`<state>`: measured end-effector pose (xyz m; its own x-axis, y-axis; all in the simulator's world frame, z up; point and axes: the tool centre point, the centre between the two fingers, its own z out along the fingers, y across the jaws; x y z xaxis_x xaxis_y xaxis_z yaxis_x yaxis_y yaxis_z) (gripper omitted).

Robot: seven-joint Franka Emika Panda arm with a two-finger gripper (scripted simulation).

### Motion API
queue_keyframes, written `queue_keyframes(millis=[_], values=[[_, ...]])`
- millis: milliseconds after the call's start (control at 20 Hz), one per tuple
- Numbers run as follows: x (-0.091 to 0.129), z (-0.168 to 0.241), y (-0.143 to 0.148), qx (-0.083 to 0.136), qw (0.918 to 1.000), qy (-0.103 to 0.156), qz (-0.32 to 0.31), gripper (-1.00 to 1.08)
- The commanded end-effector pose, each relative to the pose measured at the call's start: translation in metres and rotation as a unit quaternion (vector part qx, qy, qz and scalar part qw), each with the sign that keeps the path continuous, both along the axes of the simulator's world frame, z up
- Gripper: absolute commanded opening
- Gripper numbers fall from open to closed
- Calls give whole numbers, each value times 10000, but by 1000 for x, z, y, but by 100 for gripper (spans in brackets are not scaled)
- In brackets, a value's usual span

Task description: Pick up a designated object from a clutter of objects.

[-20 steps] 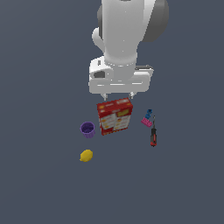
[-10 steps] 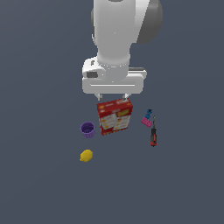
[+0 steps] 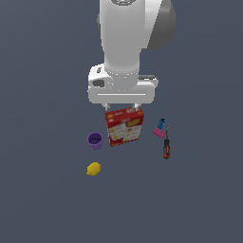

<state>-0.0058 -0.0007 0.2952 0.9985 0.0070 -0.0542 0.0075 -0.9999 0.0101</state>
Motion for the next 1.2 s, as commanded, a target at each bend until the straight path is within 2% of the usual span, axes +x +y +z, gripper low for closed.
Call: queue_keyframes(millis=[0,500,1150], values=[[5,-5,-3,7,10000,-4,-23,100],[45,-45,-27,50,9998,-65,-207,100],[106,-148,-86,65,9981,-198,-585,100]])
